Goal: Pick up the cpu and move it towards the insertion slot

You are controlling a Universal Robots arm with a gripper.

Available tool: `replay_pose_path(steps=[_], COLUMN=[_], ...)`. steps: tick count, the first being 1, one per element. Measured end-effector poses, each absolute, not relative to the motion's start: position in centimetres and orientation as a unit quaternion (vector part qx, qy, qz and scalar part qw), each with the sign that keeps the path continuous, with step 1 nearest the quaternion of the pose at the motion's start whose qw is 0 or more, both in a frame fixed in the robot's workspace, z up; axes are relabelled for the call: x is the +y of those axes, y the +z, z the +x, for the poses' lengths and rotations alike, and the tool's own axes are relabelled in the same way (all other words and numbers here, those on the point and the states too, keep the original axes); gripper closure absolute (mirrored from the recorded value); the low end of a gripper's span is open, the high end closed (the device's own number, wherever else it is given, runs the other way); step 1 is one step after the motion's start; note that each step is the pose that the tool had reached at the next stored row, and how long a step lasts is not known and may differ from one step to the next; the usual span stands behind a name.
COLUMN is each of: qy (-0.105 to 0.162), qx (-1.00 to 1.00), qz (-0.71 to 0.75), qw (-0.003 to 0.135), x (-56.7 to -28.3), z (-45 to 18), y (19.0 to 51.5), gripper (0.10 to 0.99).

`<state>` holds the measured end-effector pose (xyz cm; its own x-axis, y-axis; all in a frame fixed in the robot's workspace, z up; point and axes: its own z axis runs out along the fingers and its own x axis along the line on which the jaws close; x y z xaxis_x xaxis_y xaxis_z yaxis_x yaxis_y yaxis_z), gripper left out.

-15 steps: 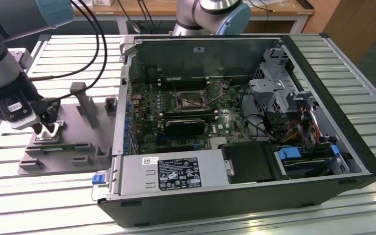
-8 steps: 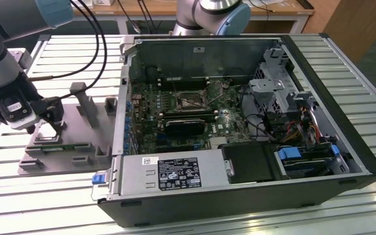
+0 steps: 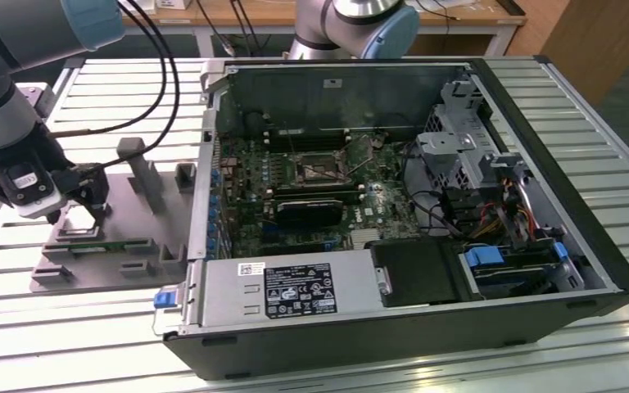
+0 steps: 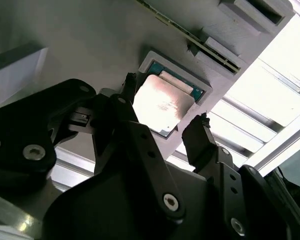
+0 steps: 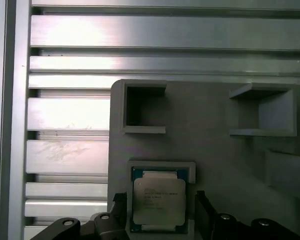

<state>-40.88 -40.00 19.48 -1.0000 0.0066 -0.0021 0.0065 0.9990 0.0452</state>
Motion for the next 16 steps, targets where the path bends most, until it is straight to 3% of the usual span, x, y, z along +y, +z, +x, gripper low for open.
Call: replay_pose_path(steps=[16], qy=[0.023], qx=[1.000], qz=[0.015], qw=[0.001], x=[-39.8], z=[-41.0], y=[18.4], gripper=[0.439])
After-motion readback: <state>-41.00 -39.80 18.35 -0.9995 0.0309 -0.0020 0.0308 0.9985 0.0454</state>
